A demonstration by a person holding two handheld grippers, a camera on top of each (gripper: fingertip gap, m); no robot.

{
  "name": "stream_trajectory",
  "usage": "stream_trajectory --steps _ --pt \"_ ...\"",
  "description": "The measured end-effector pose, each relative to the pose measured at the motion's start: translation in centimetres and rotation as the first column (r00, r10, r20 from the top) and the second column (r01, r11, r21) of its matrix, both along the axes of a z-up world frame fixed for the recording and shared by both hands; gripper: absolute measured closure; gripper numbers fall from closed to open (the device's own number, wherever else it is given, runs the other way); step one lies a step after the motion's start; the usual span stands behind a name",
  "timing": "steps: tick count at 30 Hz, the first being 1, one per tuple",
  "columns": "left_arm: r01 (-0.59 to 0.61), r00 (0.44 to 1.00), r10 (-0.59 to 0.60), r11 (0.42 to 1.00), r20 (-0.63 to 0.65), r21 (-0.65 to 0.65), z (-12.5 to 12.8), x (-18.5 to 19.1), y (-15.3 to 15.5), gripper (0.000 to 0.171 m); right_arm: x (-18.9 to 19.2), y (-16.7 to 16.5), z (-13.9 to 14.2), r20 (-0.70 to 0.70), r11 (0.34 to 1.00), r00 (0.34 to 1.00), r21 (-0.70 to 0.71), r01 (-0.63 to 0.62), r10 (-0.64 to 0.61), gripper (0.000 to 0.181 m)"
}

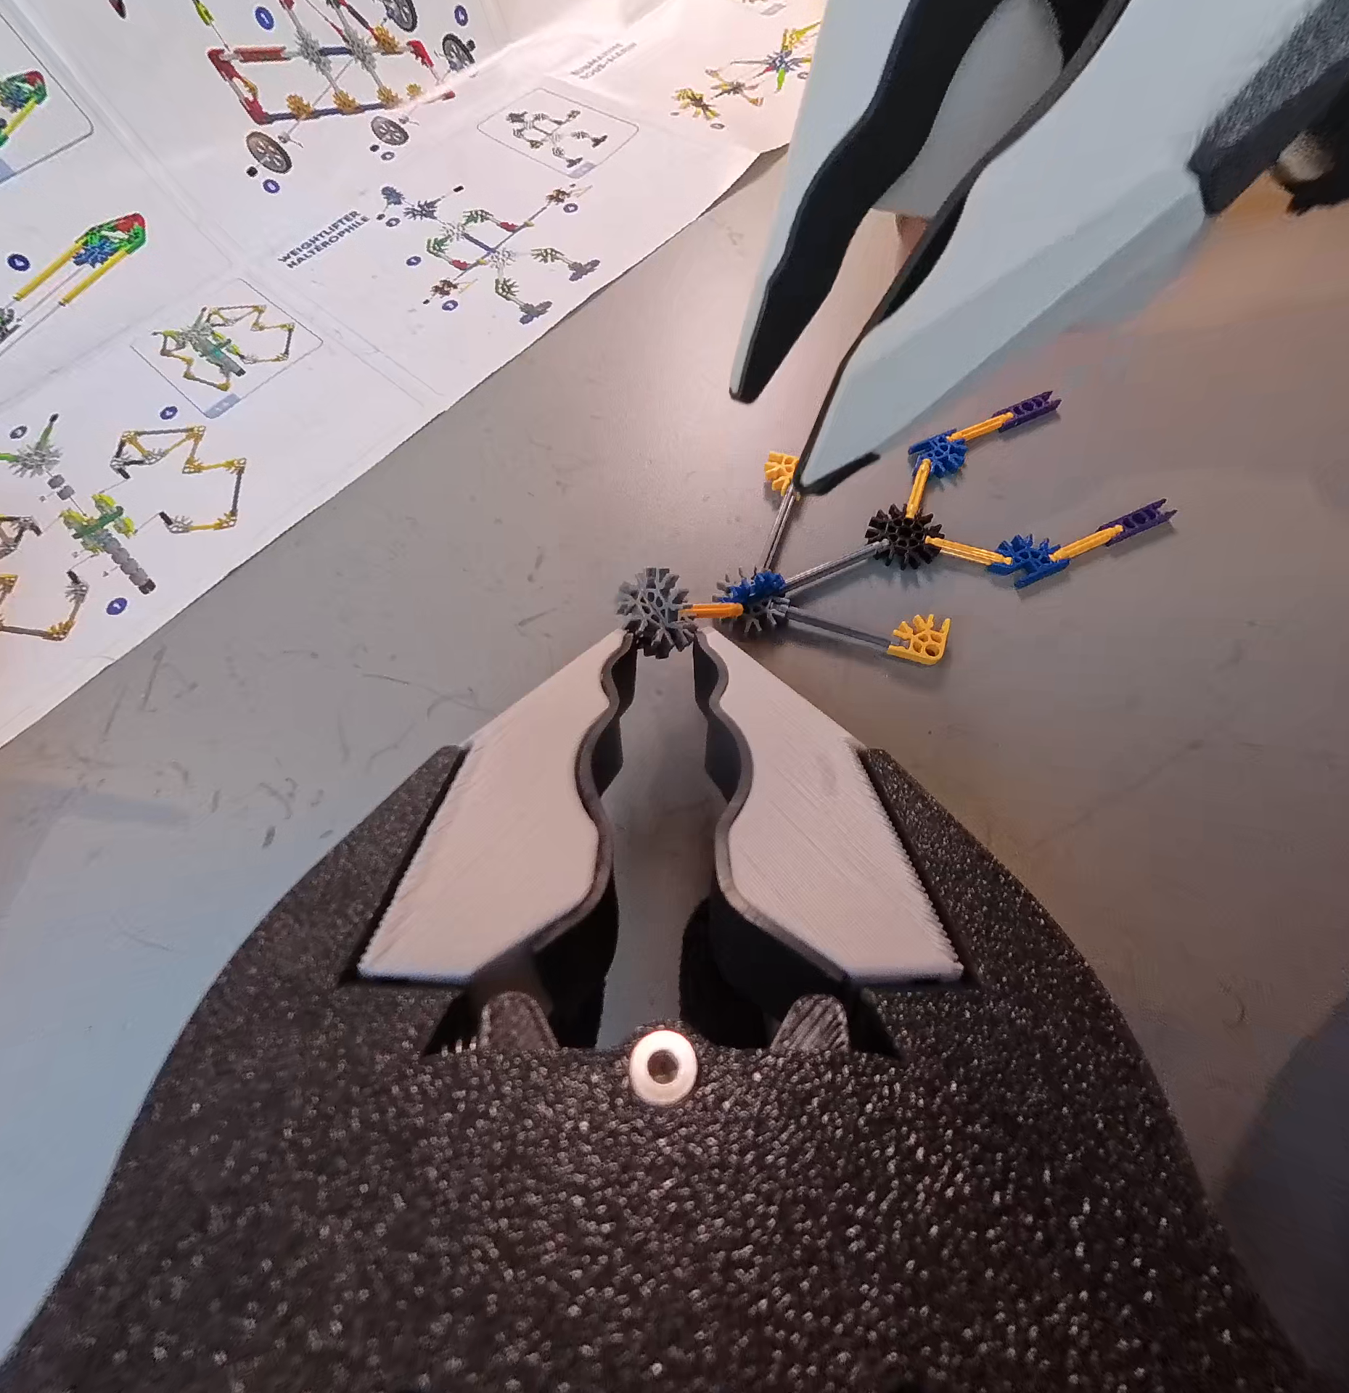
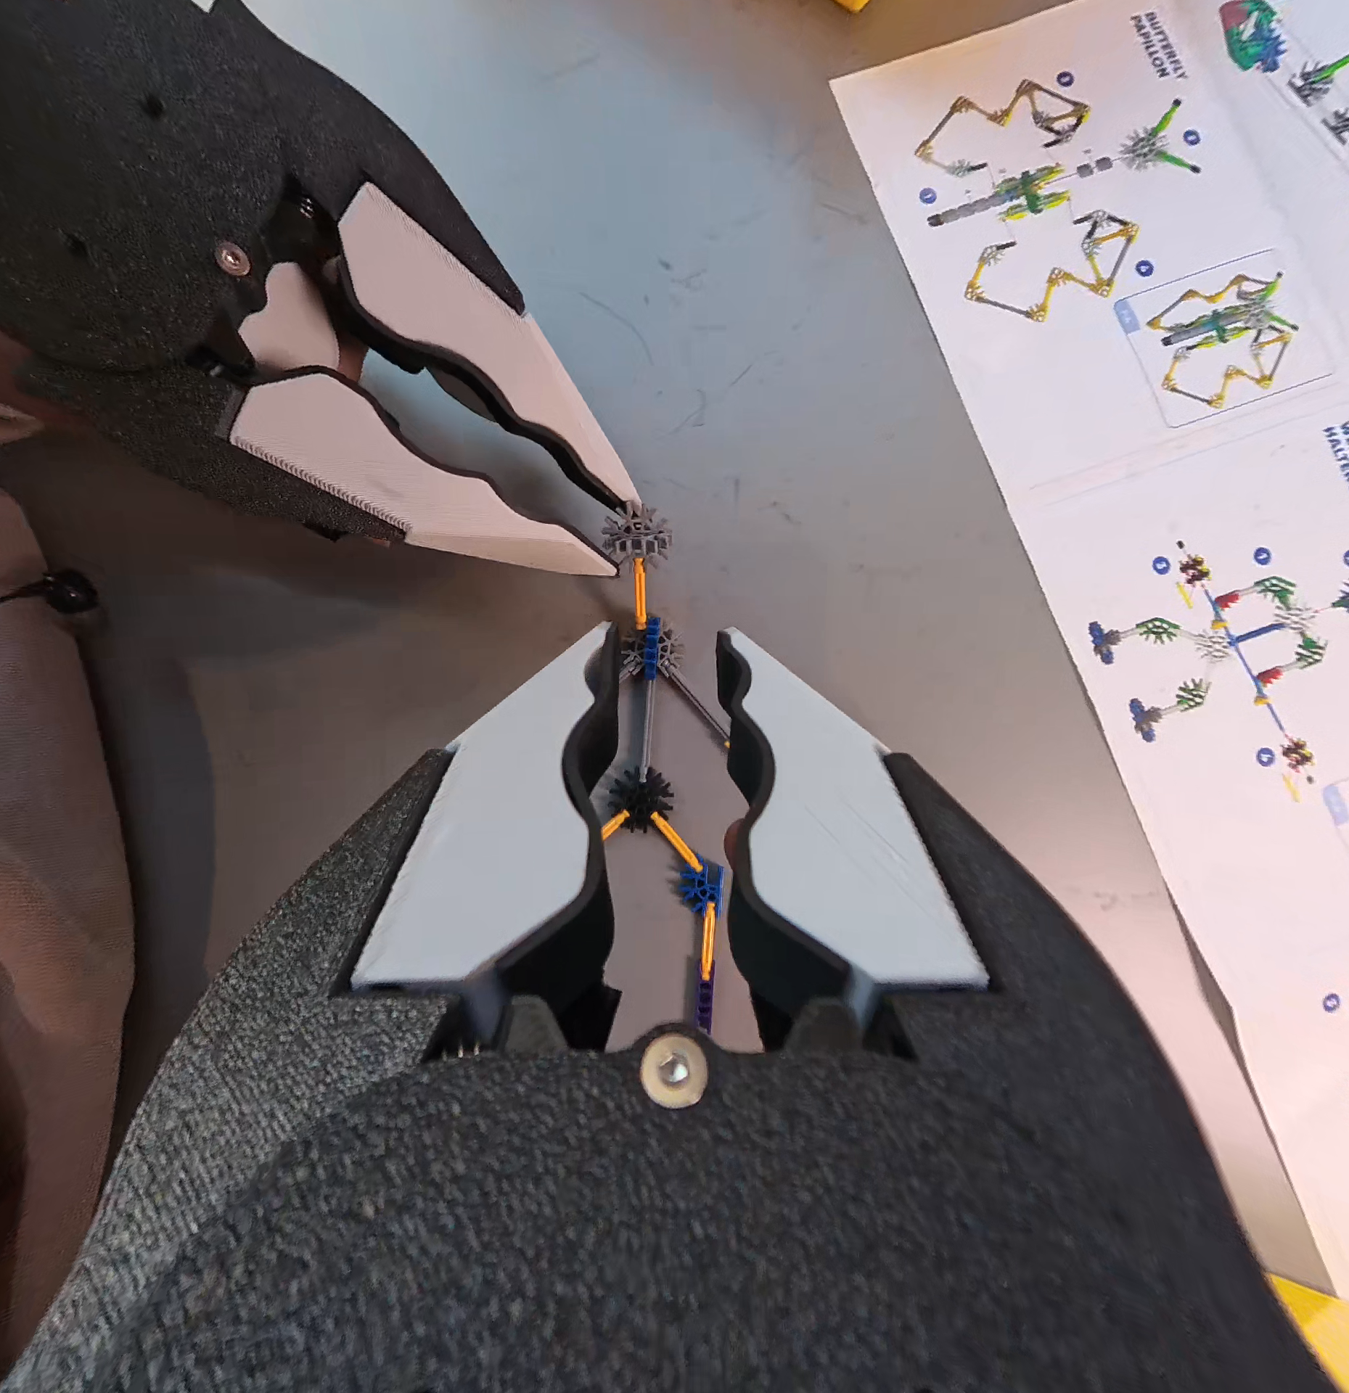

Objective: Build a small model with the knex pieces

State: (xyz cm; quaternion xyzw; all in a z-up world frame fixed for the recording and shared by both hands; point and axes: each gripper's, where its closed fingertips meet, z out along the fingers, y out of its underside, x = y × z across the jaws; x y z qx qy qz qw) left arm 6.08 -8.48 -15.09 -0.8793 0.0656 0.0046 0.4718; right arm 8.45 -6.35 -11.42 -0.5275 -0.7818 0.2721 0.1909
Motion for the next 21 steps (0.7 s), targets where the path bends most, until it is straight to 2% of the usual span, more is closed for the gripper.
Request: stream_trajectory --steps 3,6,21 --pt "-0.002 1.000 0.002 1.000 0.003 0.002 0.0 -0.1 0.1 0.157 -0.4 -0.6 -2.4 0.055 0.998 0.998 0.063 -0.013 0.010 0.158" --pt "-0.002 1.000 0.002 1.000 0.003 0.002 0.0 -0.1 0.1 0.157 -0.6 -1.1 -4.1 0.084 0.999 0.996 0.051 -0.012 0.007 0.162" --pt "-0.002 1.000 0.002 1.000 0.004 0.005 0.0 -0.1 0.2 0.157 -0.9 -0.9 -5.1 0.099 0.996 0.995 0.086 -0.003 -0.006 0.173"
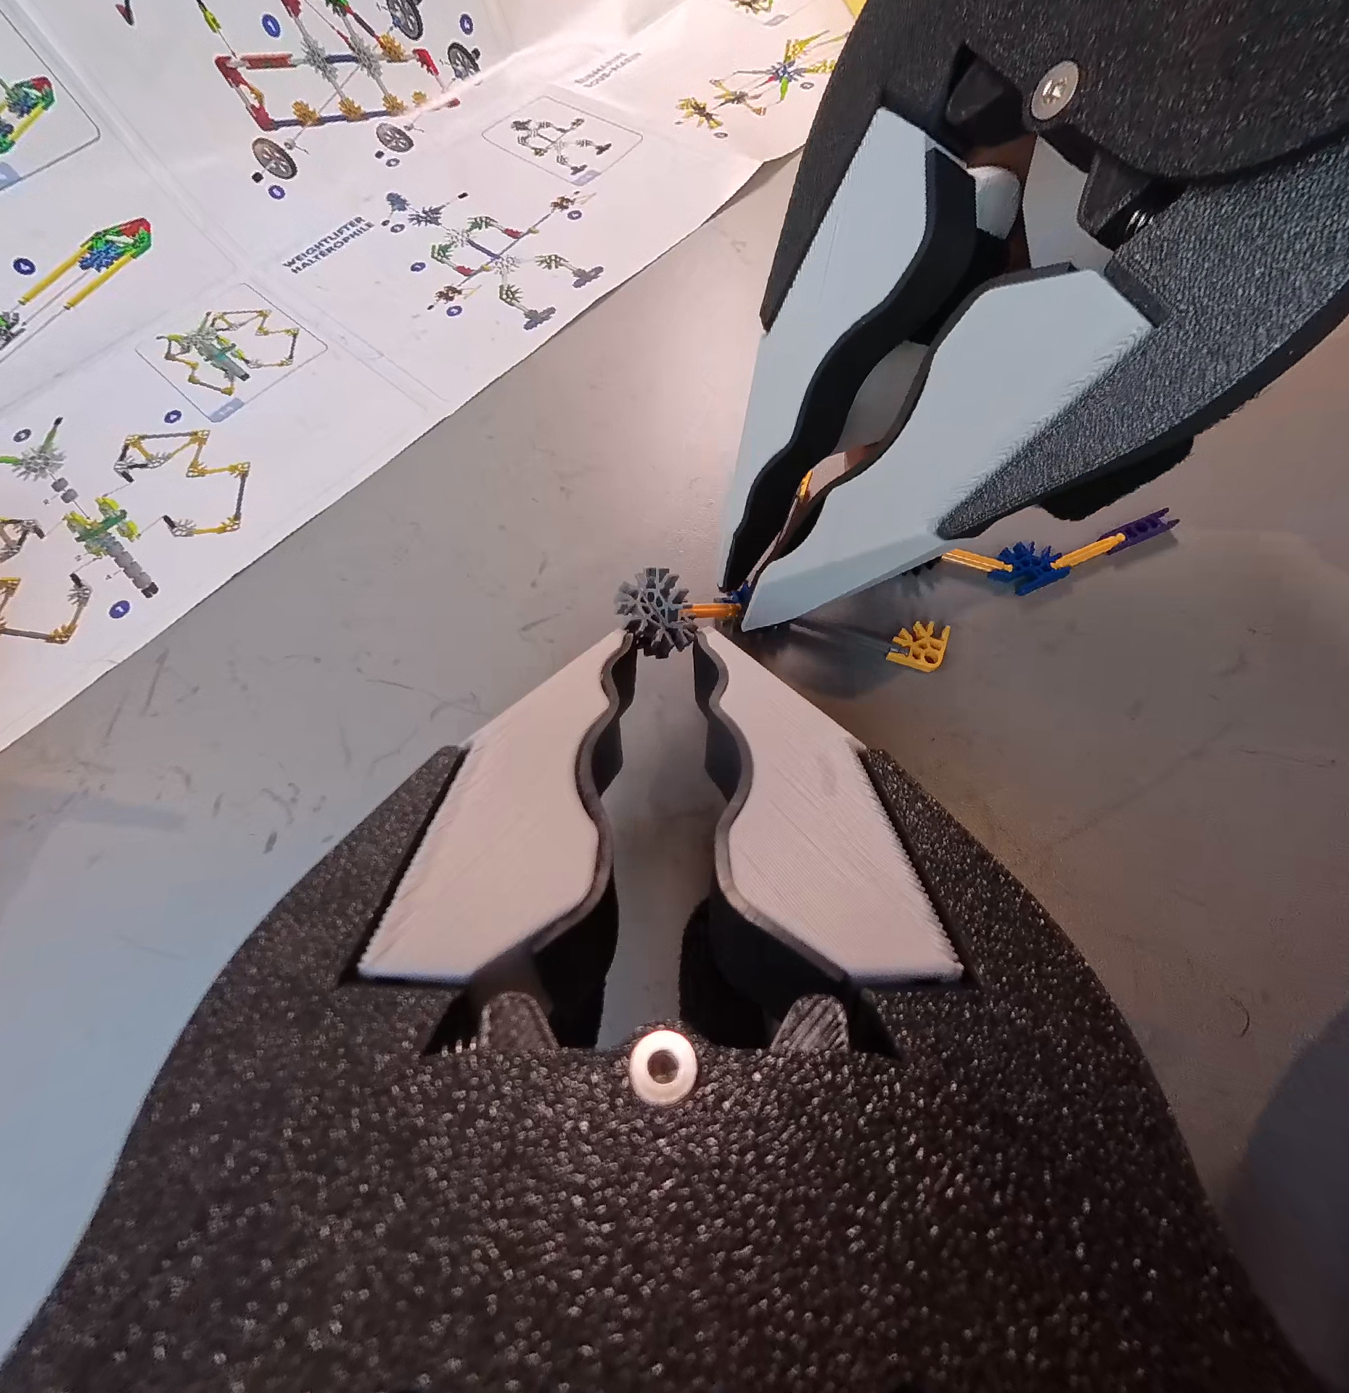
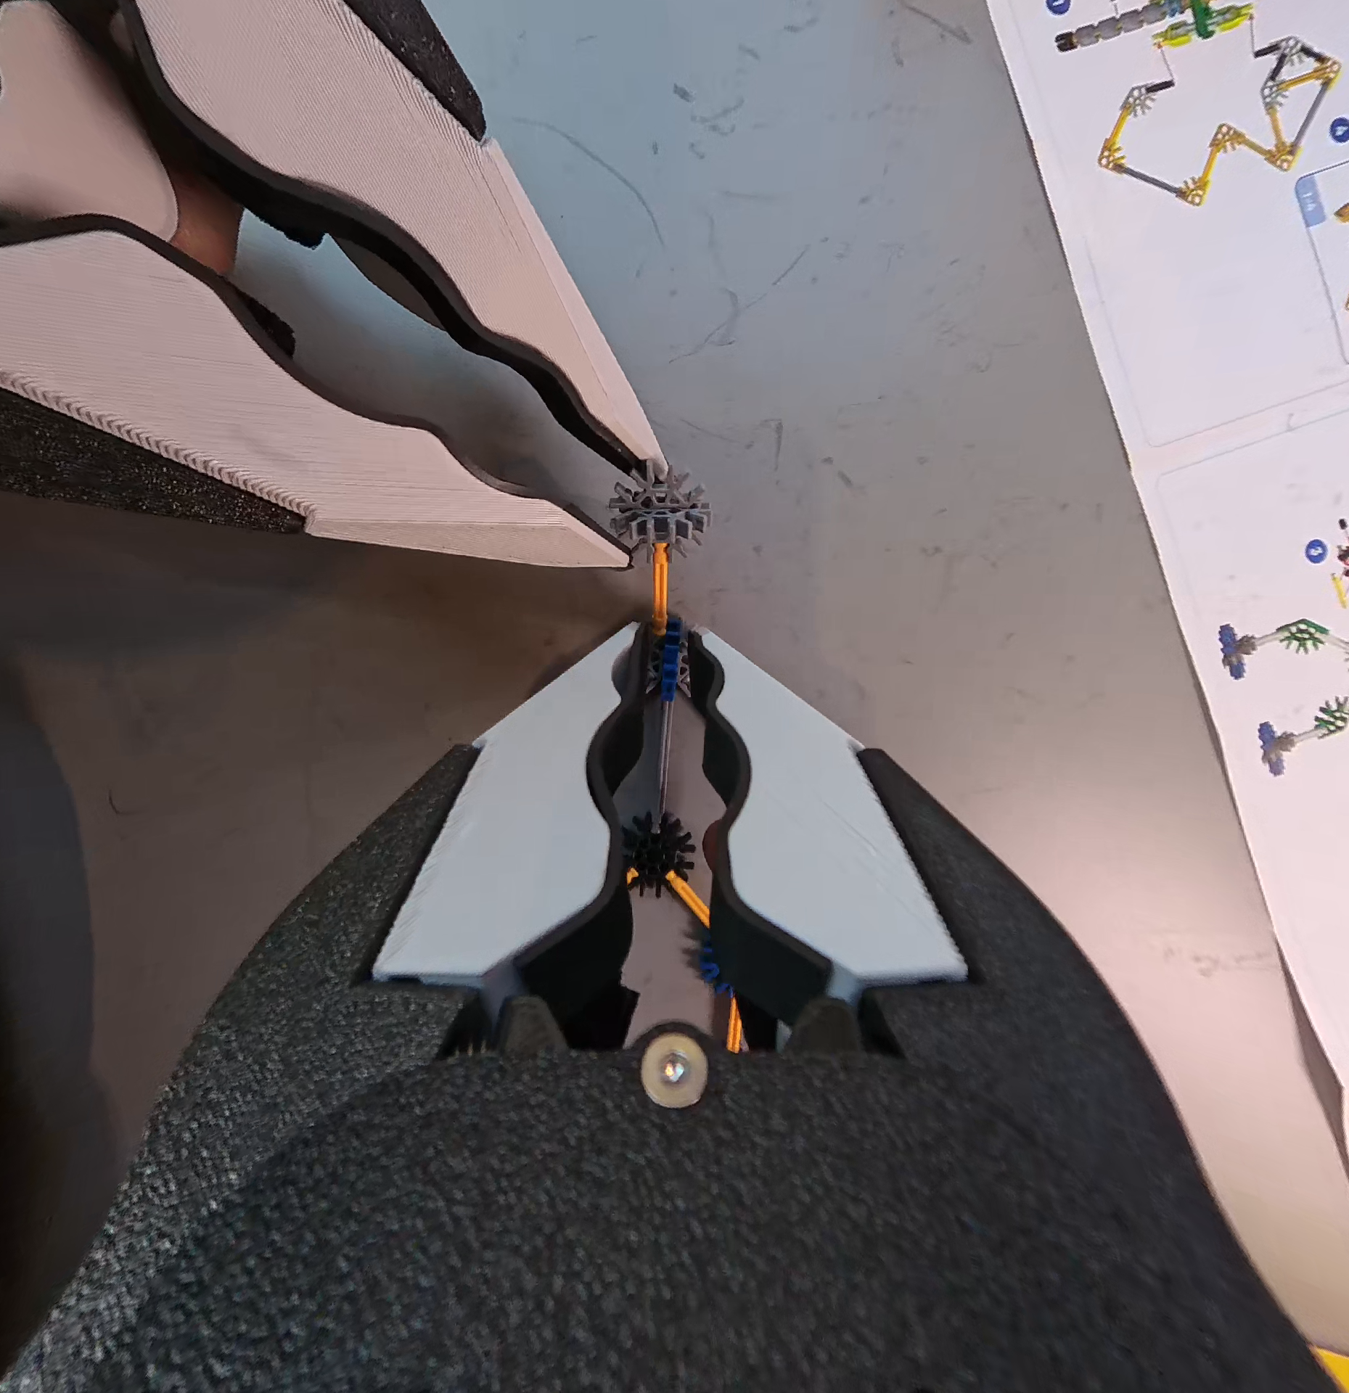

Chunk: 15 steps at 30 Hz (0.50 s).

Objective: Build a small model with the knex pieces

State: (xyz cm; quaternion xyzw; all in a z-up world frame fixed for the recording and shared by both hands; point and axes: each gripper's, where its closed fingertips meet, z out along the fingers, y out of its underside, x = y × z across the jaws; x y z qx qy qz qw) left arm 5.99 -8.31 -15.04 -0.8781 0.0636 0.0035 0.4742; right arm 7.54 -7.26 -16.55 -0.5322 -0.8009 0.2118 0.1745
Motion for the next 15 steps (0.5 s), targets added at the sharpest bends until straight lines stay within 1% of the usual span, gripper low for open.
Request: stream_trajectory --steps 15 --pt "-0.003 1.000 0.003 1.000 -0.022 0.000 -0.09 -0.03 0.19 0.157 -0.19 -0.05 -0.04 -0.023 1.000 1.000 -0.010 -0.001 0.001 0.178"
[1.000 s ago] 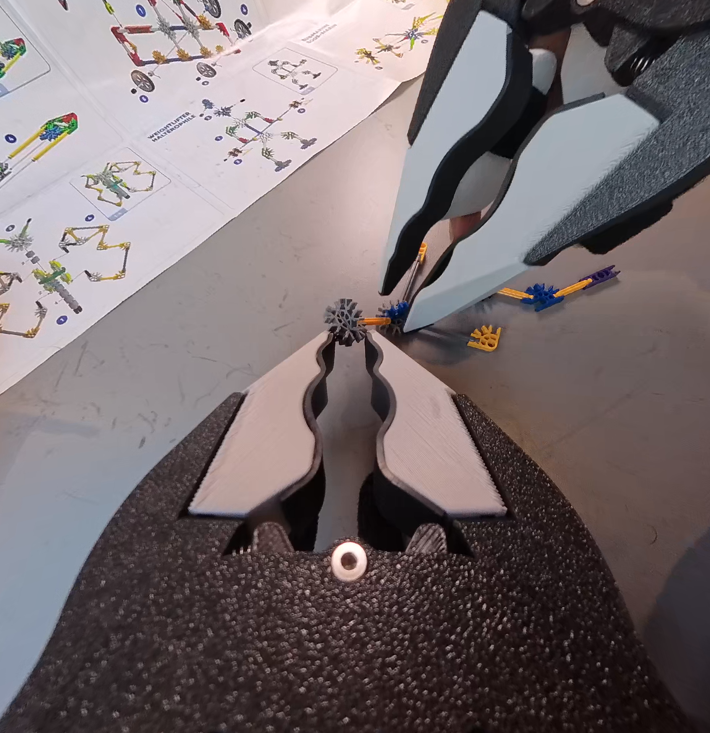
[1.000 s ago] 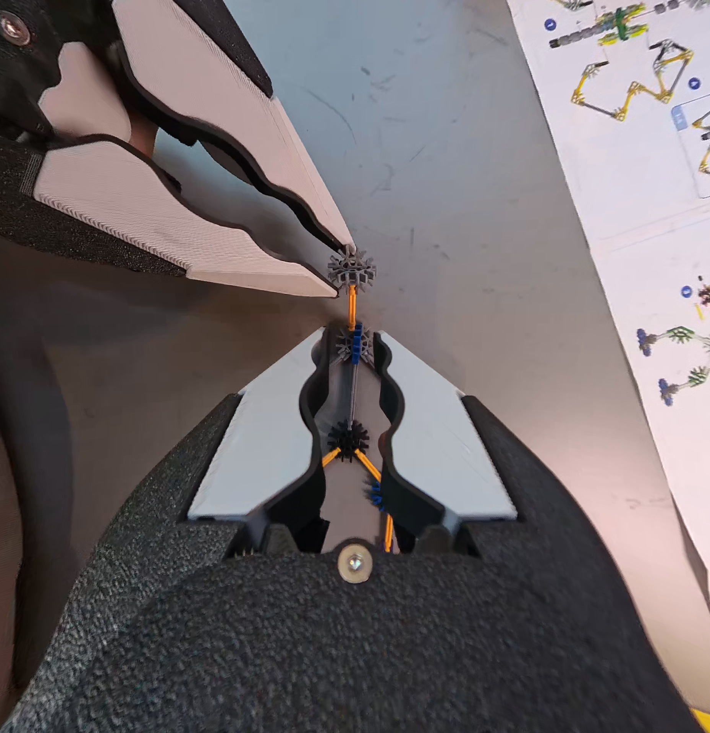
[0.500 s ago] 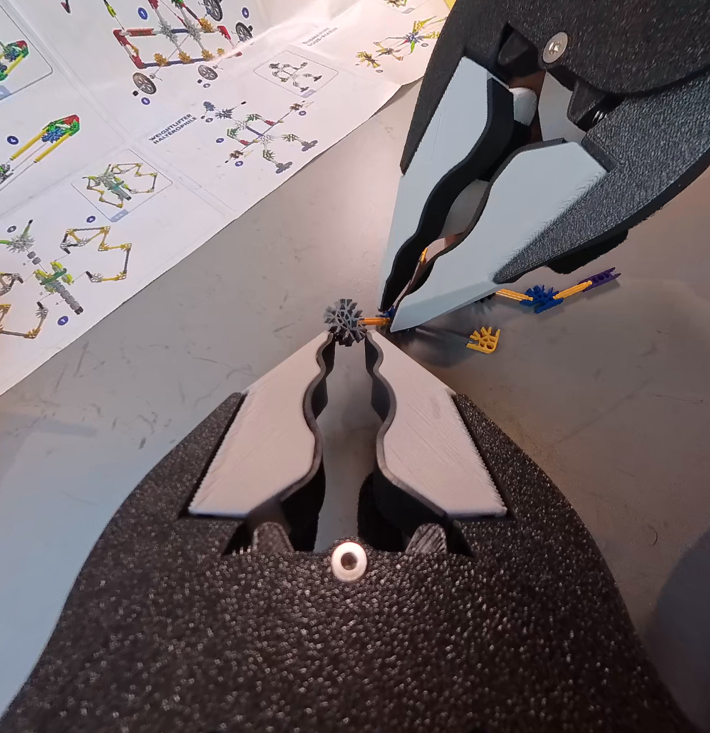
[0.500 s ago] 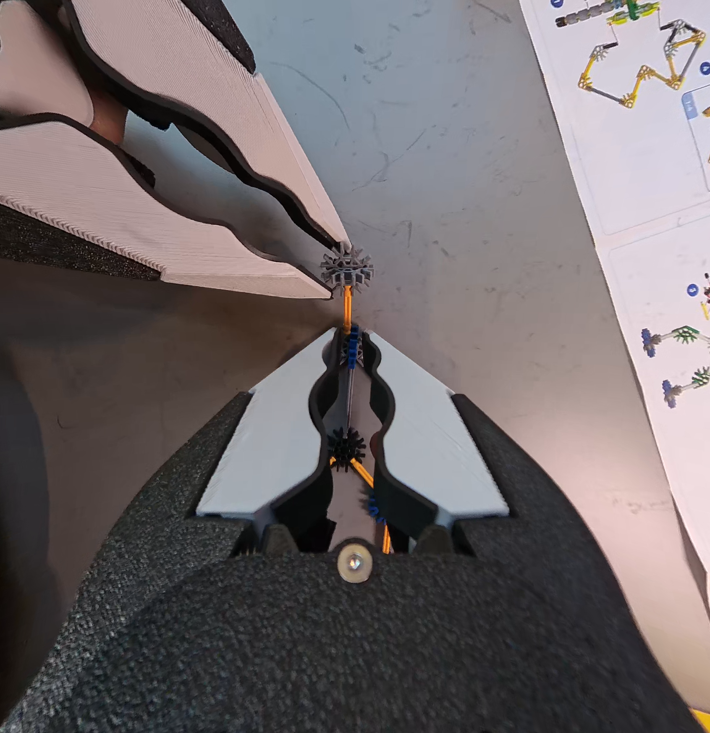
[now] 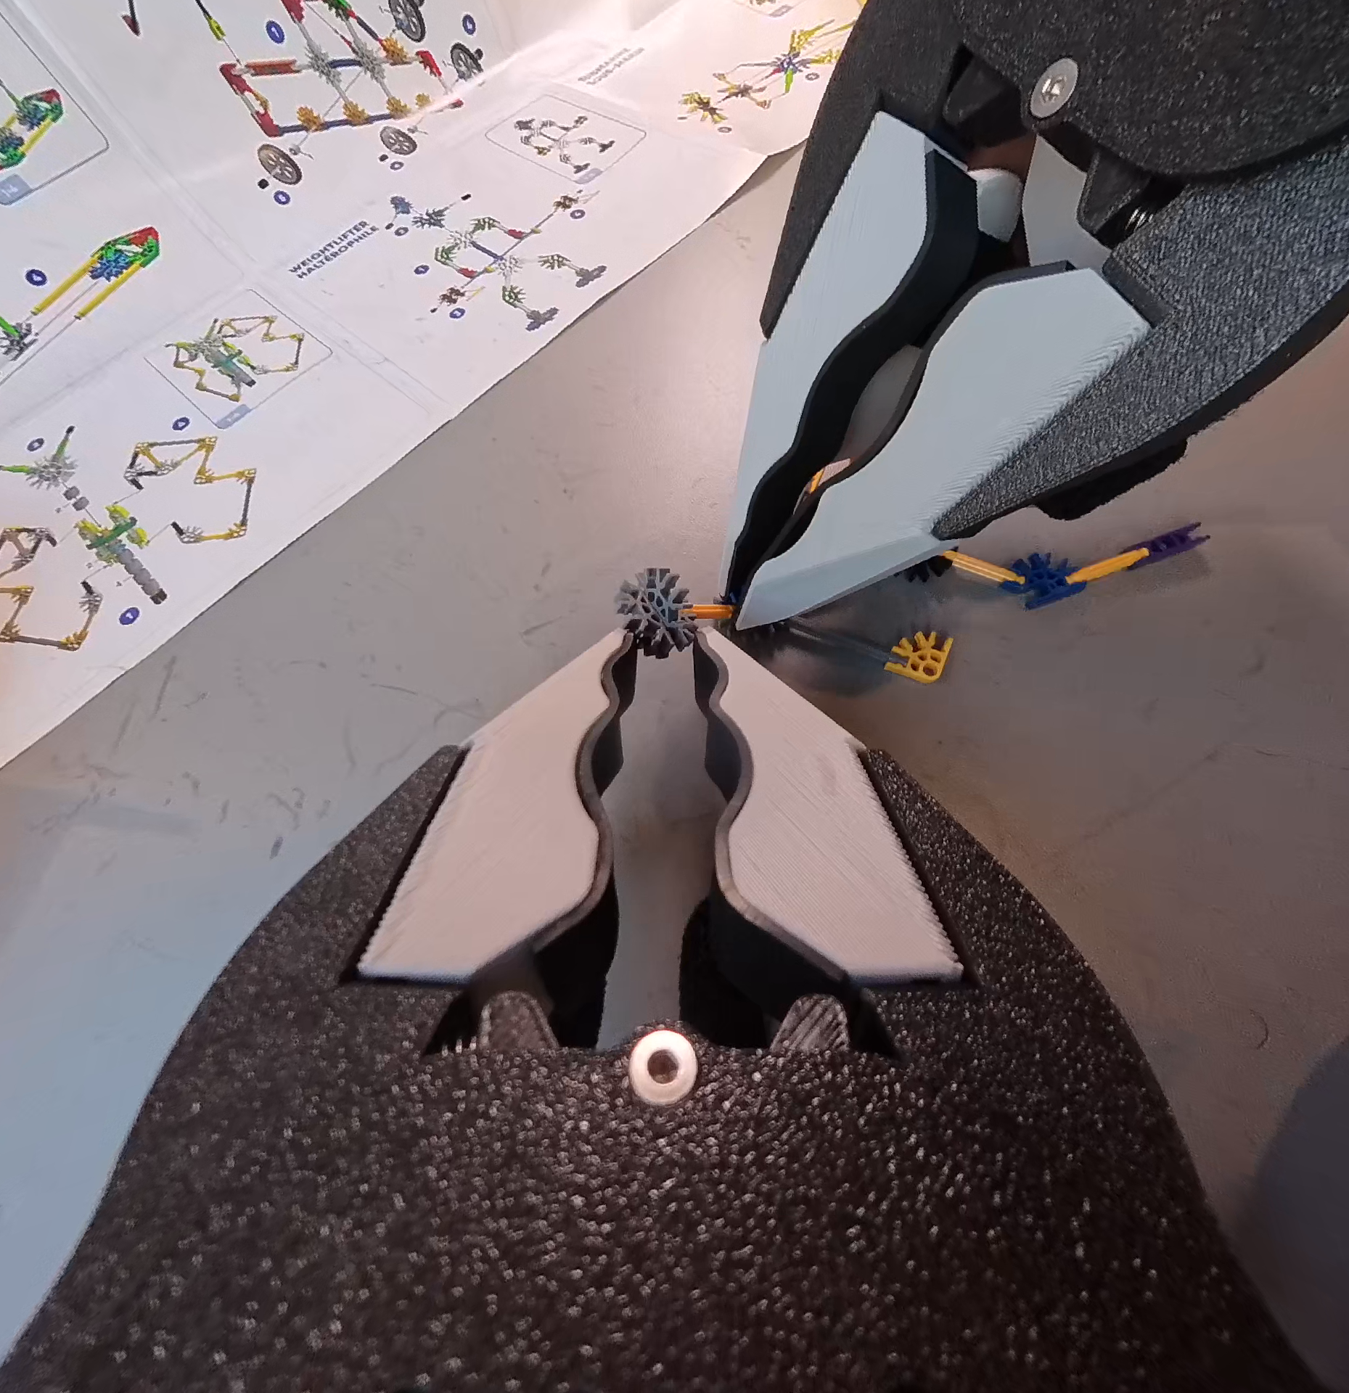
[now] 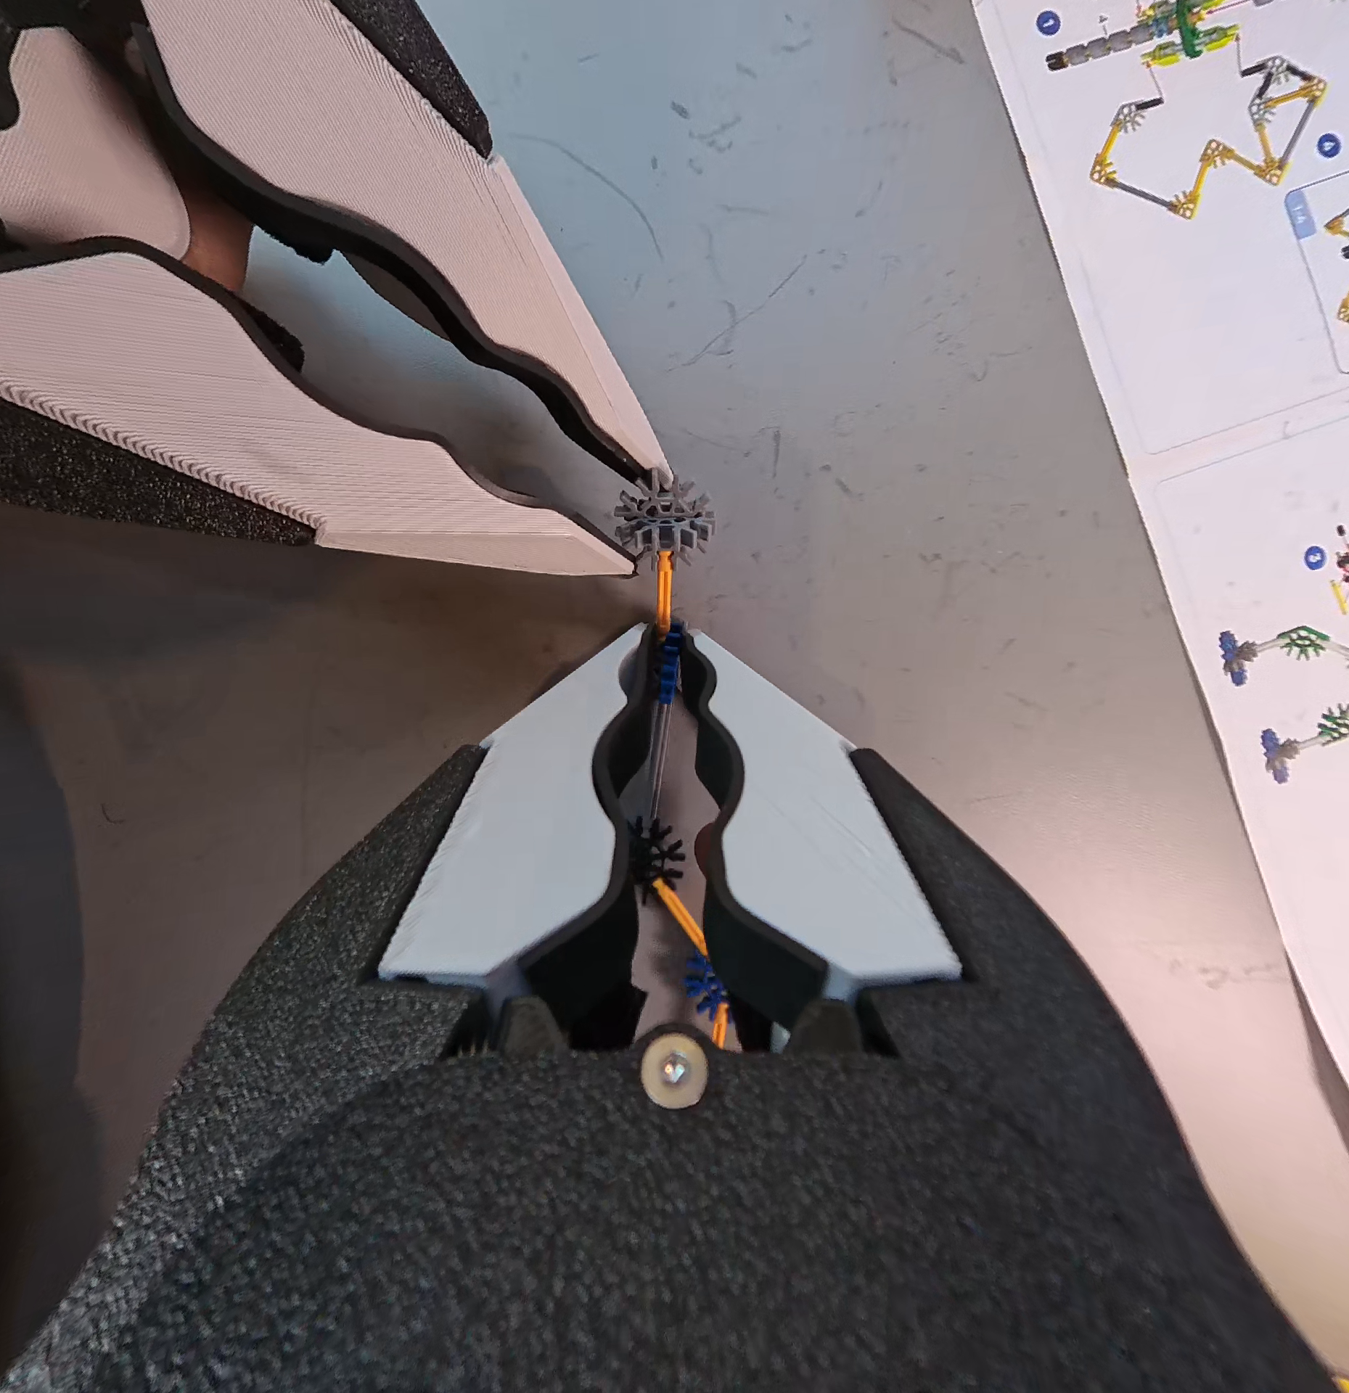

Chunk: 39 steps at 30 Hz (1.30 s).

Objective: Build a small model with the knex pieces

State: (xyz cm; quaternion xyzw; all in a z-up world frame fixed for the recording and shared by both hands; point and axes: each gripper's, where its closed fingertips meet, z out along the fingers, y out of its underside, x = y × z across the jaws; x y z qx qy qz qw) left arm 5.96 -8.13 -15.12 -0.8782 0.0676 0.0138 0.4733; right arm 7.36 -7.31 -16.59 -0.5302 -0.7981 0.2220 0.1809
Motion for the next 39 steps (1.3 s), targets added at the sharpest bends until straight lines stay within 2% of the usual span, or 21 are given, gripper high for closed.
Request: stream_trajectory --steps 10,20,24,28,32,36,38,39 --pt "-0.003 1.000 0.003 1.000 -0.001 0.011 0.2 -0.1 0.0 0.157 0.0 -0.3 0.1 -0.060 1.000 0.998 -0.008 -0.014 0.013 0.181" --pt "0.057 0.998 -0.057 0.998 -0.028 -0.001 0.1 1.1 -1.1 0.155 1.0 -1.2 0.1 -0.099 0.991 0.986 -0.010 -0.137 0.135 0.181" --pt "0.125 0.992 -0.125 0.990 0.006 -0.065 -0.5 2.1 -2.1 0.139 1.4 -1.4 0.1 -0.118 0.977 0.970 0.039 -0.208 0.211 0.181" --pt "0.173 0.980 -0.166 0.983 0.109 -0.057 0.7 2.3 -2.7 0.138 1.9 -2.0 0.1 -0.138 0.954 0.944 0.065 -0.292 0.298 0.181" --pt "0.269 0.962 -0.258 0.952 0.090 -0.143 -0.4 2.0 -3.3 0.135 2.0 -2.2 0.1 -0.157 0.945 0.932 0.053 -0.321 0.326 0.181" --pt "0.380 0.923 -0.366 0.915 0.120 -0.135 -0.6 2.6 -2.9 0.136 2.3 -2.3 0.1 -0.162 0.938 0.924 0.050 -0.343 0.347 0.181" --pt "0.438 0.898 -0.424 0.888 0.116 -0.140 -0.8 3.0 -2.7 0.147 2.4 -2.4 0.1 -0.163 0.935 0.921 0.049 -0.351 0.354 0.181" --pt "0.460 0.887 -0.449 0.876 0.103 -0.145 -0.9 3.2 -2.6 0.147 2.5 -2.4 0.1 -0.162 0.933 0.919 0.051 -0.355 0.358 0.180"
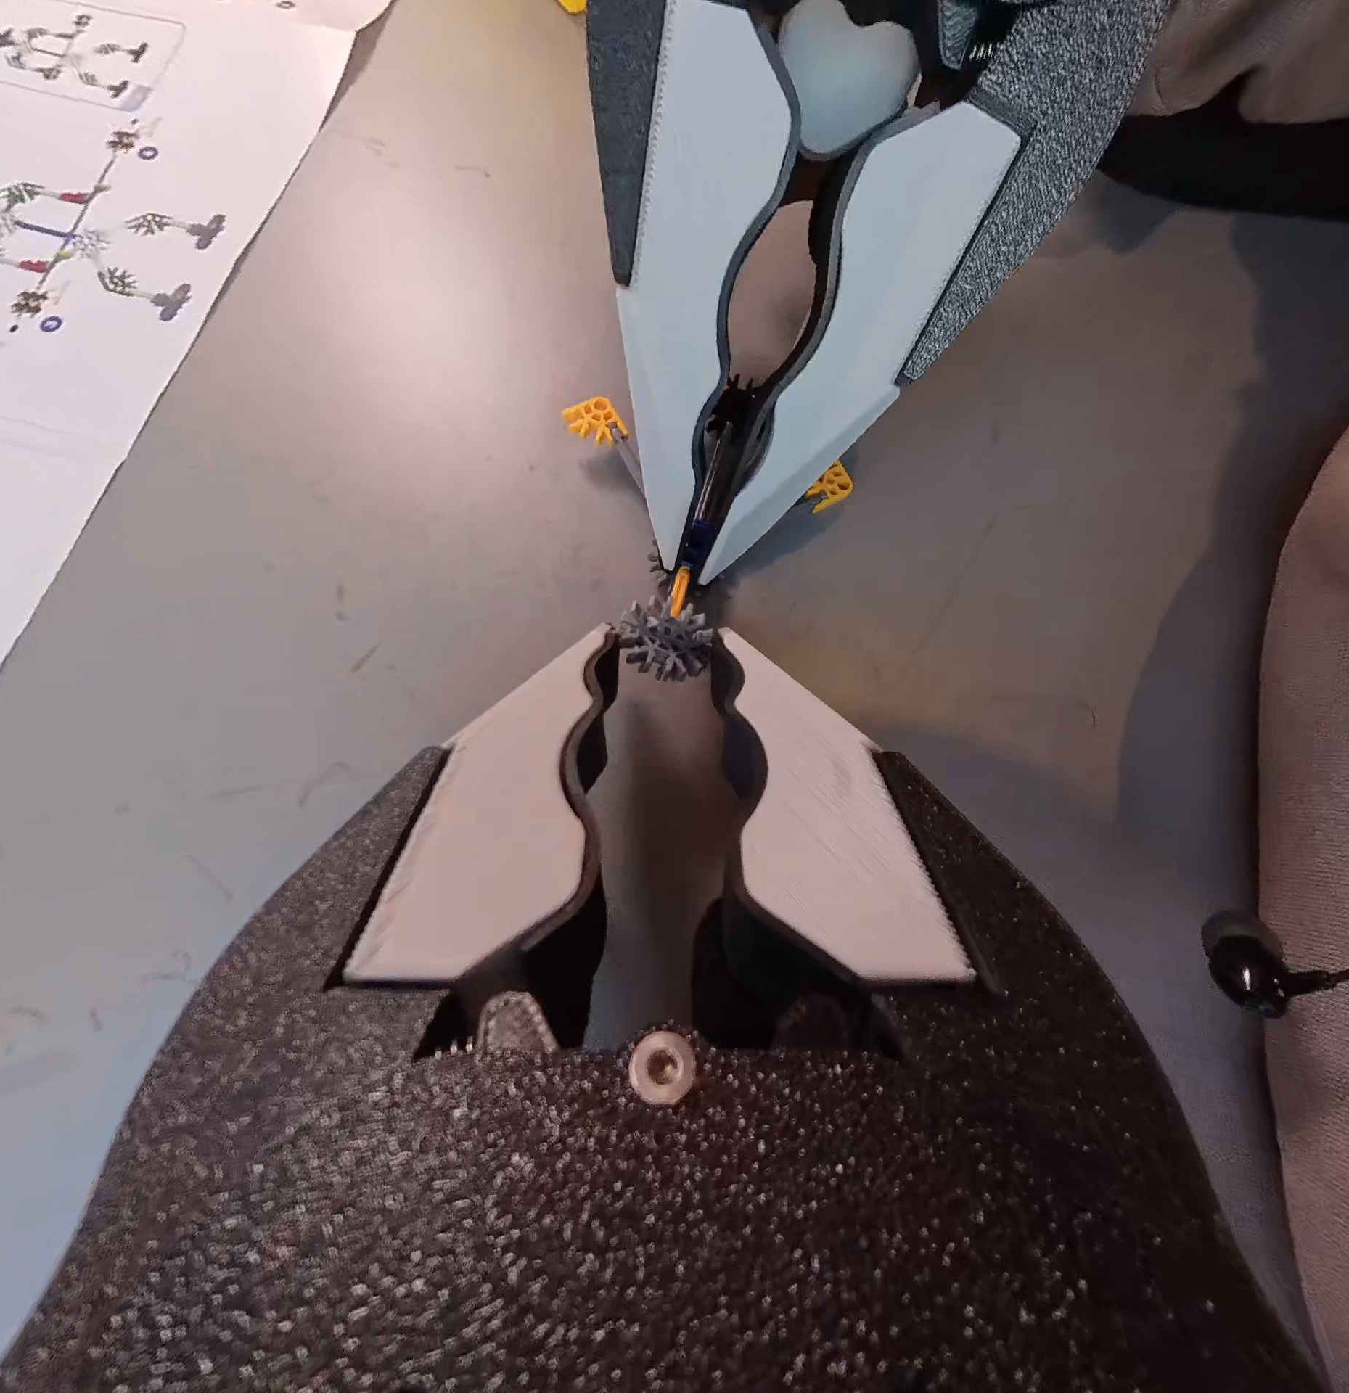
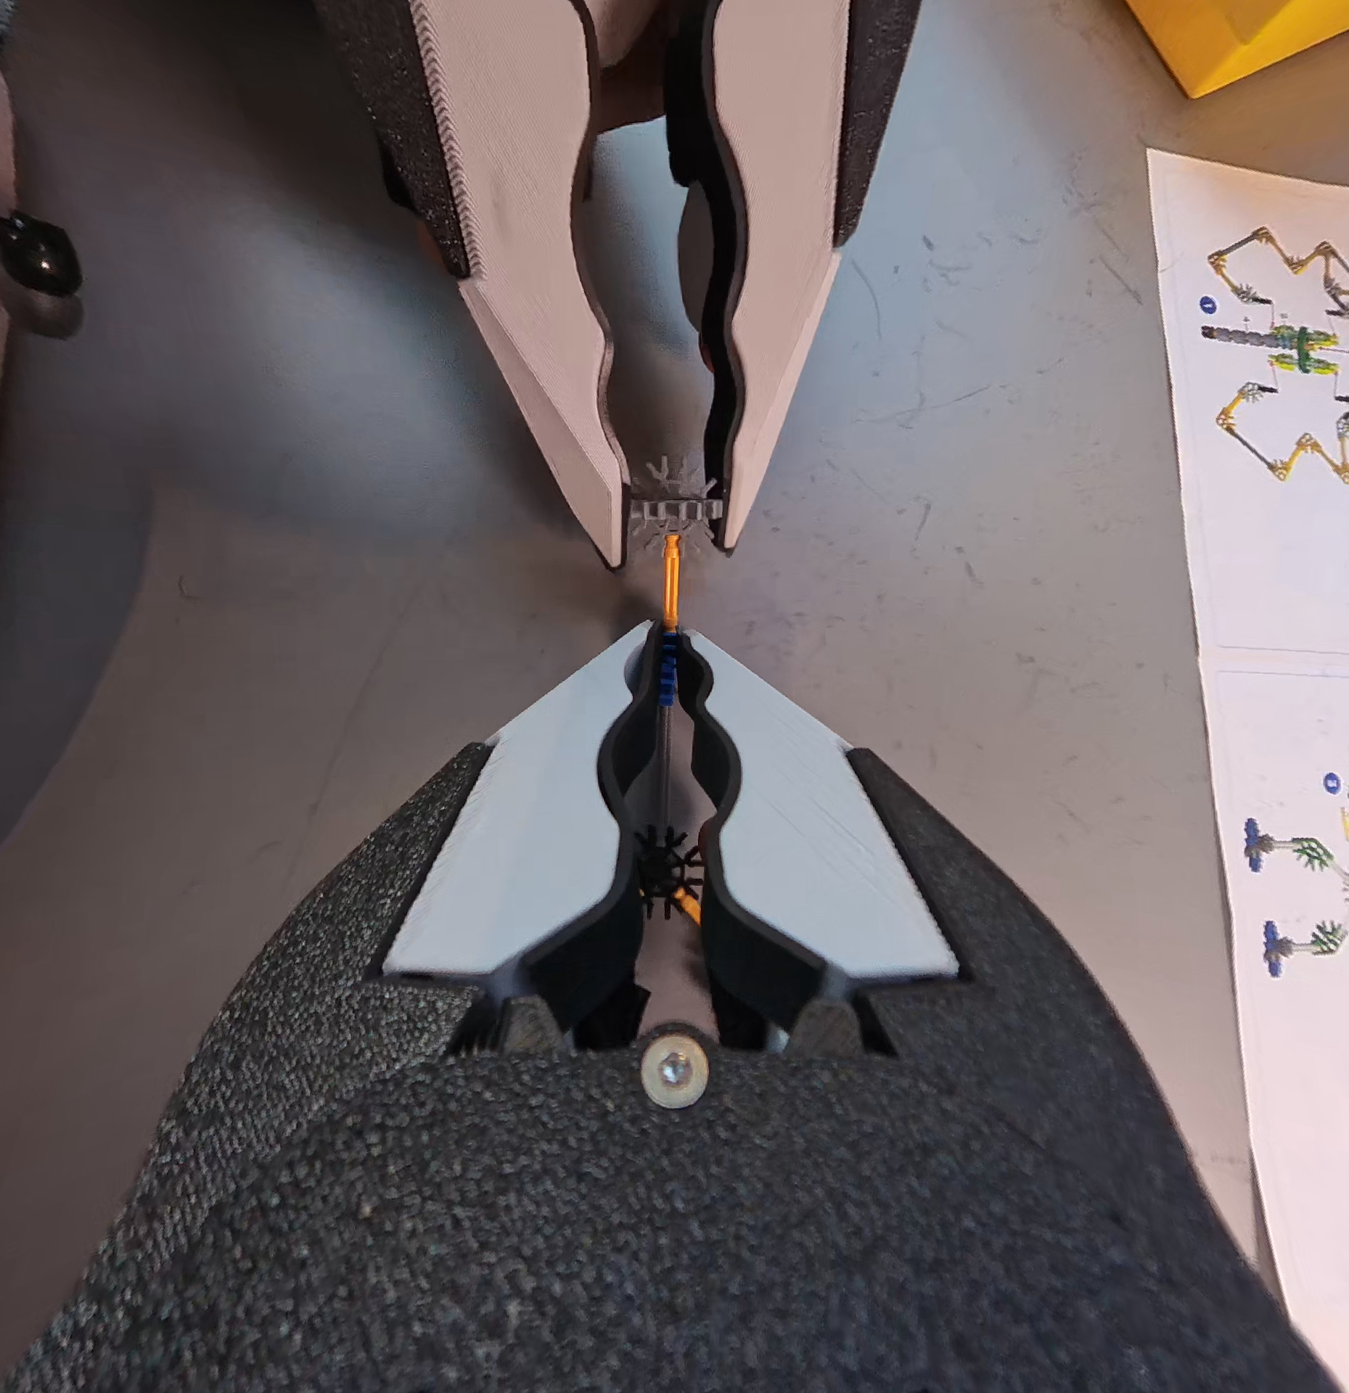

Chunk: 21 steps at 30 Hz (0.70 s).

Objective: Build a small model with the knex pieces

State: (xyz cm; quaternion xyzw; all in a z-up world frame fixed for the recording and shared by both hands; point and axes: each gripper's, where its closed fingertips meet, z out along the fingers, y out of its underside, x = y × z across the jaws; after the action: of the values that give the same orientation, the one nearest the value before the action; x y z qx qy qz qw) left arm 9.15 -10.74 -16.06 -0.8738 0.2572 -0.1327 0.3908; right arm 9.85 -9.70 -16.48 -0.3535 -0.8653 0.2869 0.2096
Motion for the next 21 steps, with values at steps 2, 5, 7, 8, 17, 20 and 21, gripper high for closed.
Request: stream_trajectory --steps 2,5,7,8,17,20,21 --pt "0.029 0.999 -0.028 1.000 -0.028 0.007 0.0 0.0 0.3 0.148 0.1 0.2 0.0 -0.002 1.000 1.000 0.011 0.002 -0.002 0.179" --pt "0.048 0.998 -0.048 0.999 -0.028 -0.002 -0.1 0.1 0.4 0.148 0.1 0.3 0.0 -0.012 1.000 1.000 0.029 0.002 -0.002 0.178" --pt "0.055 0.998 -0.055 0.998 -0.029 -0.004 -0.1 0.1 0.4 0.148 0.1 0.3 0.1 -0.010 1.000 1.000 0.024 0.005 -0.005 0.172" --pt "0.060 0.998 -0.060 0.998 -0.034 -0.006 -0.1 0.1 0.3 0.148 0.1 0.2 0.1 -0.001 1.000 1.000 0.015 0.007 -0.007 0.169" --pt "0.059 0.998 -0.060 0.998 -0.029 -0.033 -0.2 -0.1 -0.2 0.148 0.5 0.2 0.0 0.037 1.000 0.999 -0.011 0.015 -0.015 0.172" --pt "0.049 0.999 -0.047 0.996 0.018 -0.069 -0.3 -0.3 -0.5 0.148 0.6 0.3 0.0 0.056 0.999 0.998 -0.045 0.026 -0.023 0.176" --pt "0.046 0.998 -0.042 0.995 0.042 -0.085 -0.3 -0.3 -0.7 0.148 0.6 0.3 0.0 0.060 0.998 0.998 -0.058 0.031 -0.027 0.177"
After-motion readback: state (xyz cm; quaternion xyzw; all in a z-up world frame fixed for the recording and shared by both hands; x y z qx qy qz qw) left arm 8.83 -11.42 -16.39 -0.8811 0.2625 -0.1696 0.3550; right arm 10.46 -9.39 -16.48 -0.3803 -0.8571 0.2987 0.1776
